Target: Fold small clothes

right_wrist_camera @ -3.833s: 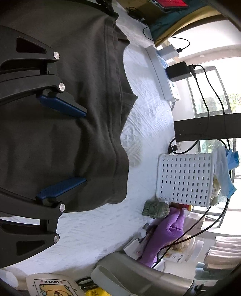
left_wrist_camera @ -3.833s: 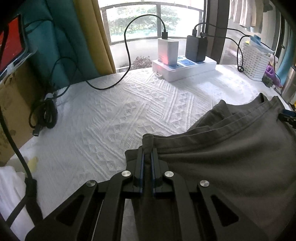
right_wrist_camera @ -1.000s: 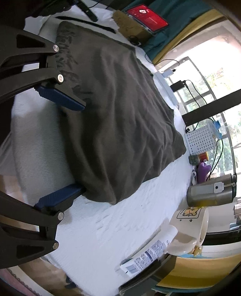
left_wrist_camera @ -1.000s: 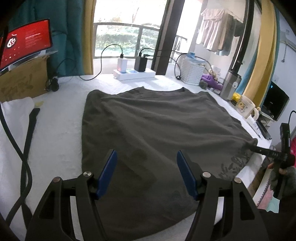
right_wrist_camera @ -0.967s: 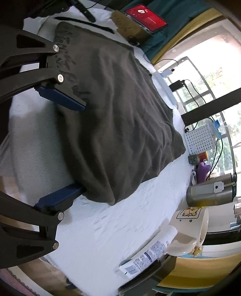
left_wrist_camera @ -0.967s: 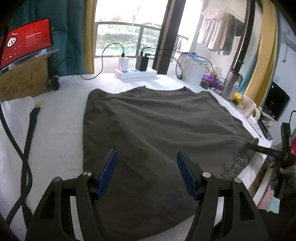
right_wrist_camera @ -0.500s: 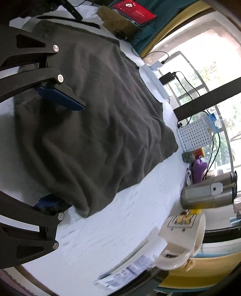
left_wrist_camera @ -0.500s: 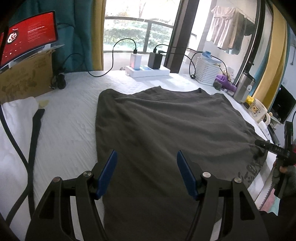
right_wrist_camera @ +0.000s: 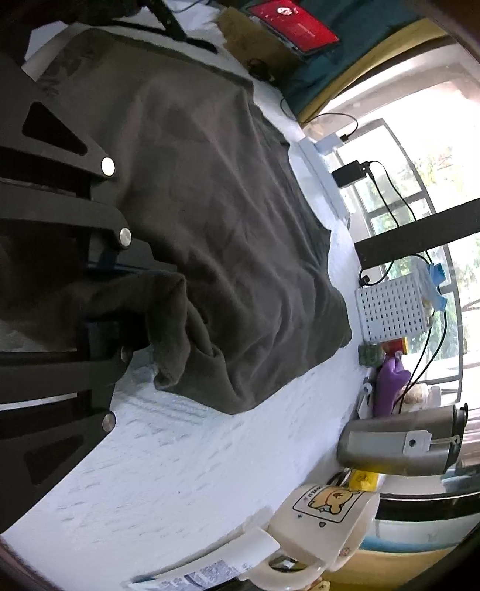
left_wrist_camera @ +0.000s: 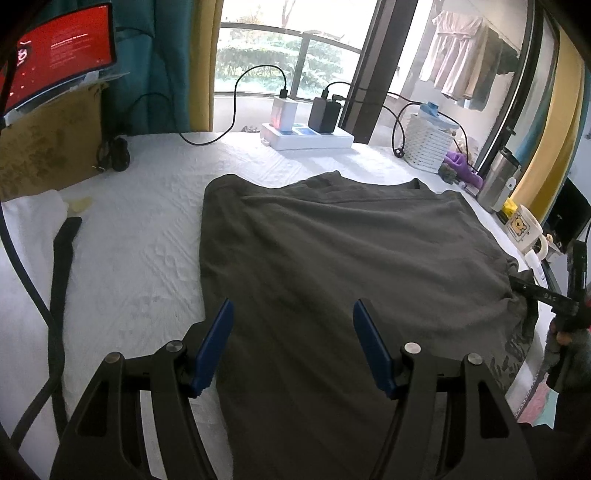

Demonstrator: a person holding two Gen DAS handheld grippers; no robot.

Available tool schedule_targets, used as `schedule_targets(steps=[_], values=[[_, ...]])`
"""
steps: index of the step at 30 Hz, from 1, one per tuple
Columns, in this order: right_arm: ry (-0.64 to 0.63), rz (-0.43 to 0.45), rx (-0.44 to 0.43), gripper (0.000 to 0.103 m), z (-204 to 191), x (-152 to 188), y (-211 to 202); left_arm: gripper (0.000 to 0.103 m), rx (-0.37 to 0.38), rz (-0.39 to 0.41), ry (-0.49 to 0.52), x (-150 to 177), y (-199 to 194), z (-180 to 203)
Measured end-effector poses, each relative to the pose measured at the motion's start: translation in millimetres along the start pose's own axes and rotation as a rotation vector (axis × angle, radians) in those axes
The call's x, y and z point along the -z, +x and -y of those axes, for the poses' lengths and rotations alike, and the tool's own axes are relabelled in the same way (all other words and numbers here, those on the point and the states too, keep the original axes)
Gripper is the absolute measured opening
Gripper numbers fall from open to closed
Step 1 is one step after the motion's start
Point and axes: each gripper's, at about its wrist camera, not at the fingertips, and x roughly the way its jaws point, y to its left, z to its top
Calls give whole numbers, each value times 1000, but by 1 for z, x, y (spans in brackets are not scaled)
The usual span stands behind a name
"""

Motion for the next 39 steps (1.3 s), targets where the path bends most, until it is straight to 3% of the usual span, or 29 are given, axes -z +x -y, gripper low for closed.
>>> schedule_targets(steps=[7,20,29,39], values=[[-48,46,-29,15,-24,-19,-17,67,12,25,0,-6,-2,-5],[-311,101,-88,15,-138,-50,-32,67,-2,99,-39,3,-28,-30],[-475,52,-202,14,-222,-31,-19,67,-22,137,-70,13,-49,-54],[-609,-38,-348,7,-303,13,-4,67,-26,166,-93,23,-67,-68]])
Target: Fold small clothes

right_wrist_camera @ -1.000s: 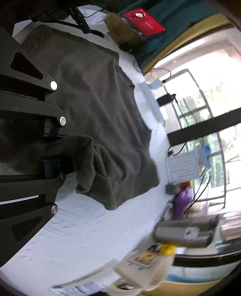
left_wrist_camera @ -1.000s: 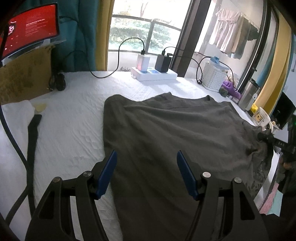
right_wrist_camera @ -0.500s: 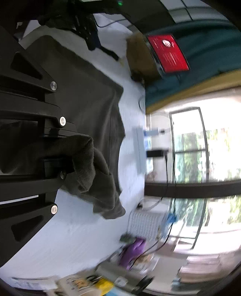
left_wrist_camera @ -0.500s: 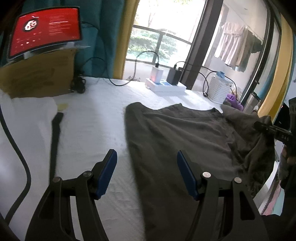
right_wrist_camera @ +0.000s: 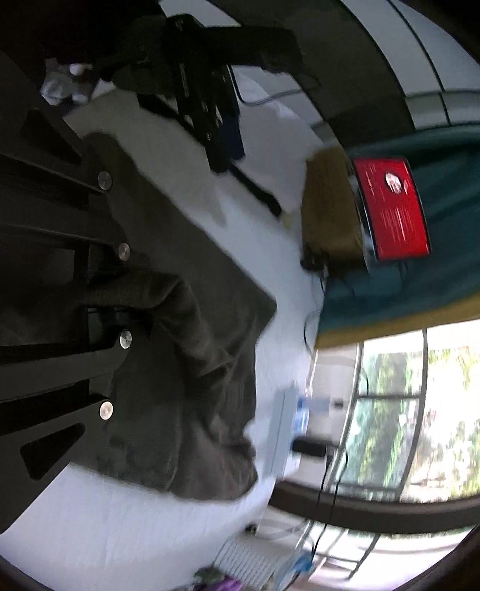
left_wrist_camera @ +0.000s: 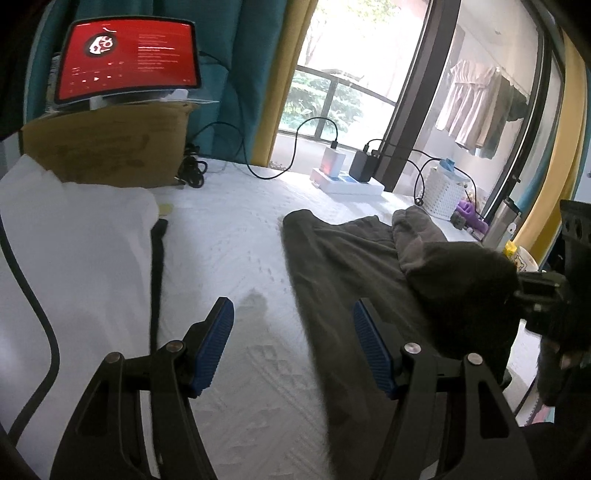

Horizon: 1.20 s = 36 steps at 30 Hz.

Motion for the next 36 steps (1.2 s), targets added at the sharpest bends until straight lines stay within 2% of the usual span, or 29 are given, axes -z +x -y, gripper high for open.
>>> schedule_targets(steps=[6,13,18,20,21,22,23,24,29,36], values=[[-60,-62,-70,6,-41,10,26,67,-10,3,-12,4,-9,-9],[-125,-104,-145,7,-75,20,36,67,-15,13,-13,5,-17,-10],[-126,-213,-142,8,-78,39,64,67,3,-14,-6,7,-12,-5],[-124,-217,-154,14,-78,44,65,67,32,-42,8,8,-8,1],[-127,-210,-166,24,-79,45,62,67,45,-50,13,9,-7,3],[-123,-215,-173,45,-79,45,59,67,61,-62,16,10,-5,5],[-129,-205,-186,60,-80,45,56,67,72,-76,15,10,-2,8],[-135,-197,-202,82,-82,45,54,67,82,-89,14,11,1,11],[-134,-174,-196,83,-73,51,35,67,80,-126,37,11,8,26],[-12,-119,-97,83,-14,53,8,67,56,-164,79,7,20,45]])
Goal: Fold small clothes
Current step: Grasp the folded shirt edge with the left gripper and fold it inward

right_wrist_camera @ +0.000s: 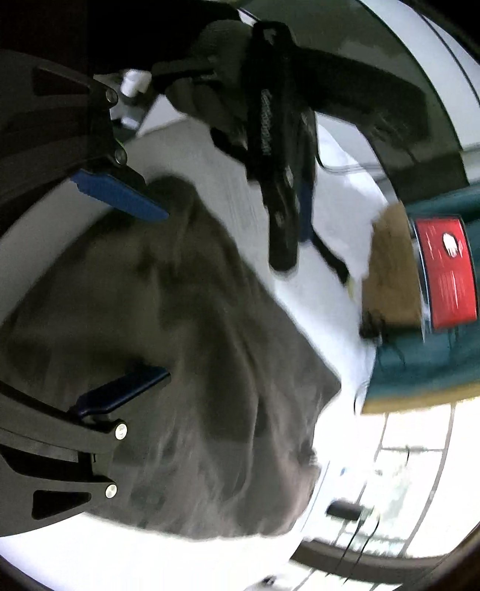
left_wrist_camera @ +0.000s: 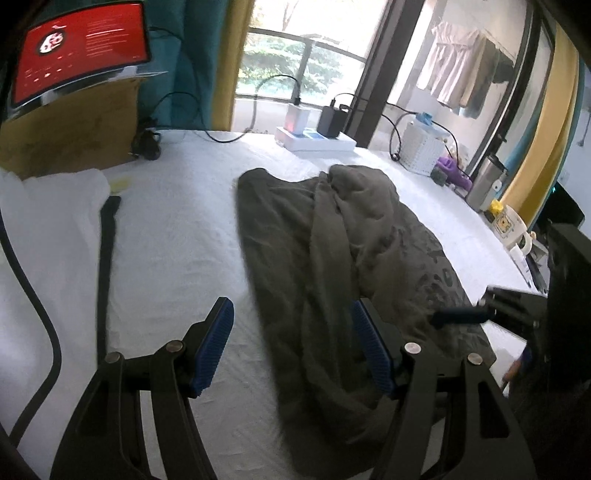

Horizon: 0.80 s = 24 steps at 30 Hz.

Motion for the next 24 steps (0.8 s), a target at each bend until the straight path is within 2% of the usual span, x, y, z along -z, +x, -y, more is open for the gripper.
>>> schedule_targets(steps=[5,10,17,24], values=[[91,20,102,83,51,9,-13,67,-25,-40,39,-3,17,15],[170,44,166,83,94,15,-22,67,-63,-54,65,-16,31,25],[221,52,190,83,135,16,-22,67,-81,-79,109,-39,52,37],[267,66,188,83,168,6,-18,66,-58,-106,162,-68,88,43]])
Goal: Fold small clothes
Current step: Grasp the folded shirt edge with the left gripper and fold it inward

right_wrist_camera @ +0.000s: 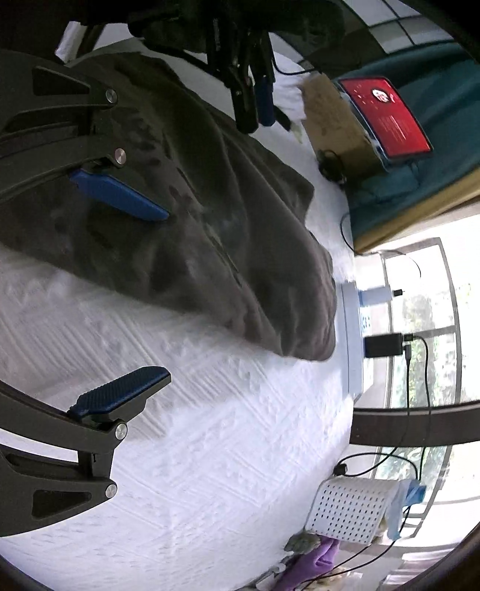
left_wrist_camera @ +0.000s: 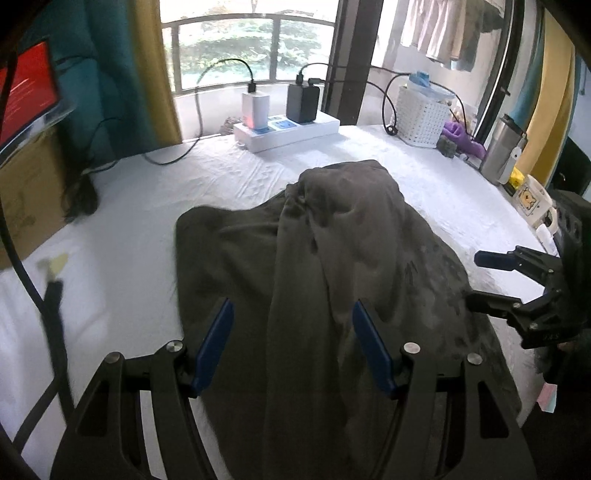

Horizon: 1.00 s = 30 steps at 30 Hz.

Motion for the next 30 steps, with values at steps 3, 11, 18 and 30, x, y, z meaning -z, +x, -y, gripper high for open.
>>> schedule_targets(steps=[3,11,18,30], values=[[16,3,3,83,9,-7,5,66,1,-15,9,-12,16,-3],[37,-3,25,83,27,-22,18,41,24,-61,44,-34,50,-5],[53,-6,32,83,39,-31,26,2,-2,-59,92,-36,51,1],[-5,-24,8,83,14,-42,38,1,-113,80,12,-35,1,-28]])
